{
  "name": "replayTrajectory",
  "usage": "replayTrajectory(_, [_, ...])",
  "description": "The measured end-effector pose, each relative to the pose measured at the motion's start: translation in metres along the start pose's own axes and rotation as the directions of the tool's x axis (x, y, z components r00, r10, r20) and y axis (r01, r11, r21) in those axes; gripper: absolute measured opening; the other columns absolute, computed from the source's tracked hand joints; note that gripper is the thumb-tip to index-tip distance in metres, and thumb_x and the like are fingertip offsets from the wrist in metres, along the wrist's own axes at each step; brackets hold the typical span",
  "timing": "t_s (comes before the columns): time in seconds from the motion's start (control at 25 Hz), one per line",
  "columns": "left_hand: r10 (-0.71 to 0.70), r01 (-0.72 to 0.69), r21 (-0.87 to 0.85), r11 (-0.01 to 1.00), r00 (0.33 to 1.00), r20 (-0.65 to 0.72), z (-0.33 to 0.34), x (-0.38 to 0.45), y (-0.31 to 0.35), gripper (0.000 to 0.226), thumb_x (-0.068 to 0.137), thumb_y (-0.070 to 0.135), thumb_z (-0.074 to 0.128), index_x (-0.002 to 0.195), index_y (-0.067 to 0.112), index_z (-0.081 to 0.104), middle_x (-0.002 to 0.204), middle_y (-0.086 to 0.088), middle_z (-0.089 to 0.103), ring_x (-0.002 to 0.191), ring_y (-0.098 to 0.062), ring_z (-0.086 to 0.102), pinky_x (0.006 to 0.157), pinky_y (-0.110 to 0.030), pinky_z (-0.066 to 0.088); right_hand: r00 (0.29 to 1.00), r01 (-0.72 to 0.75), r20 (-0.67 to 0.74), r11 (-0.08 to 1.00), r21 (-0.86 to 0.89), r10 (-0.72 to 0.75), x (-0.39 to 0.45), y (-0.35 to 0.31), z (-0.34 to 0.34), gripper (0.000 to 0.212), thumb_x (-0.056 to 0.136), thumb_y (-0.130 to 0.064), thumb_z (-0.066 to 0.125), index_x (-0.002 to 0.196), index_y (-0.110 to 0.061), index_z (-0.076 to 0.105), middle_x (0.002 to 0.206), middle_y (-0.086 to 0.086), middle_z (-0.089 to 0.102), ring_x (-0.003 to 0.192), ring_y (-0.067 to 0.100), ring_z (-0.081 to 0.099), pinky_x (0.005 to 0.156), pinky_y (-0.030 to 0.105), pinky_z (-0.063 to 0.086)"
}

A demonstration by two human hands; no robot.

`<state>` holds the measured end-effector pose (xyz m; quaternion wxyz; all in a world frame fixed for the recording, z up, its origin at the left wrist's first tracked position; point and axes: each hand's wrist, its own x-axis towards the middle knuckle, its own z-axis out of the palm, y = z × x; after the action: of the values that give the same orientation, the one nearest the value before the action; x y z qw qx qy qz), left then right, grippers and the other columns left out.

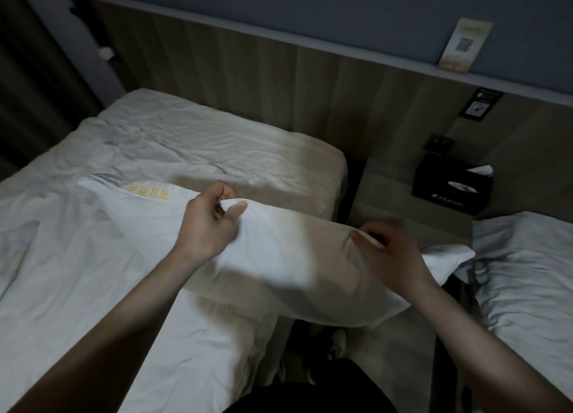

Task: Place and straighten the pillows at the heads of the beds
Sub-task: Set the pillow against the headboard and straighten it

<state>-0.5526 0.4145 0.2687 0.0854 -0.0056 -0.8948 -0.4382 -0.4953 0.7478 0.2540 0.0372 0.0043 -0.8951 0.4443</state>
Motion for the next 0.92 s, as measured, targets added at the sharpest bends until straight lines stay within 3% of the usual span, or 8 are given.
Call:
replayTrajectory(0.16, [0.021, -0.021, 0.0, 1.0, 1.0, -0.016, 0.039, 0.049, 0.029, 0.02, 0.089, 0.022, 0.075, 0.081, 0.02, 0.057, 0.063, 0.023, 0.059, 0.053, -0.005, 0.048, 0.054, -0.01, 0.037, 0.999, 0.035, -0.017, 0.998, 0.045, -0.035, 0.045, 0.026, -0.035, 0.033, 0.096, -0.023, 0.073, 0.068, -0.038, 0.063, 0.076, -0.013, 0.066, 0.075, 0.003, 0.064, 0.066, 0.008, 0.042])
replayTrajectory(0.28, [0.038, -0.038, -0.005, 0.999, 0.999, -0.02, 0.07, 0.082, 0.048, 0.02, 0.089, 0.022, 0.076, 0.082, 0.023, 0.057, 0.063, 0.017, 0.058, 0.052, -0.006, 0.047, 0.055, -0.013, 0.038, 0.999, 0.045, -0.023, 0.997, 0.068, -0.044, 0.081, 0.049, -0.06, 0.024, 0.095, -0.022, 0.073, 0.074, -0.03, 0.068, 0.078, -0.007, 0.067, 0.078, 0.008, 0.064, 0.068, 0.01, 0.043])
replayTrajectory(0.56, [0.014, -0.013, 0.003, 1.0, 0.999, -0.033, 0.117, 0.161, 0.082, 0.022, 0.089, 0.024, 0.077, 0.081, 0.022, 0.056, 0.064, 0.008, 0.053, 0.052, -0.005, 0.045, 0.052, -0.011, 0.037, 0.998, 0.043, -0.044, 0.995, 0.089, -0.039, 0.159, 0.077, -0.099, 0.019, 0.095, -0.026, 0.071, 0.078, -0.032, 0.069, 0.085, -0.007, 0.065, 0.083, 0.009, 0.064, 0.075, 0.021, 0.048])
replayTrajectory(0.72, [0.027, -0.027, -0.006, 1.0, 0.999, -0.035, 0.138, 0.22, 0.094, 0.022, 0.088, 0.026, 0.077, 0.081, 0.024, 0.056, 0.062, 0.009, 0.052, 0.052, -0.005, 0.045, 0.052, -0.011, 0.037, 0.995, 0.019, -0.095, 0.995, 0.096, -0.009, 0.21, 0.084, -0.11, 0.025, 0.094, -0.03, 0.071, 0.073, -0.042, 0.065, 0.086, -0.012, 0.065, 0.083, 0.006, 0.064, 0.071, 0.007, 0.043])
replayTrajectory(0.92, [0.09, -0.09, -0.003, 0.996, 0.996, -0.002, 0.167, 0.305, 0.084, 0.021, 0.087, 0.037, 0.074, 0.081, 0.026, 0.056, 0.066, 0.019, 0.061, 0.055, -0.004, 0.05, 0.053, -0.013, 0.041, 0.987, -0.005, -0.162, 0.997, 0.074, 0.017, 0.284, 0.1, -0.105, 0.022, 0.094, -0.027, 0.072, 0.073, -0.034, 0.067, 0.086, -0.012, 0.065, 0.081, 0.002, 0.064, 0.07, 0.004, 0.043])
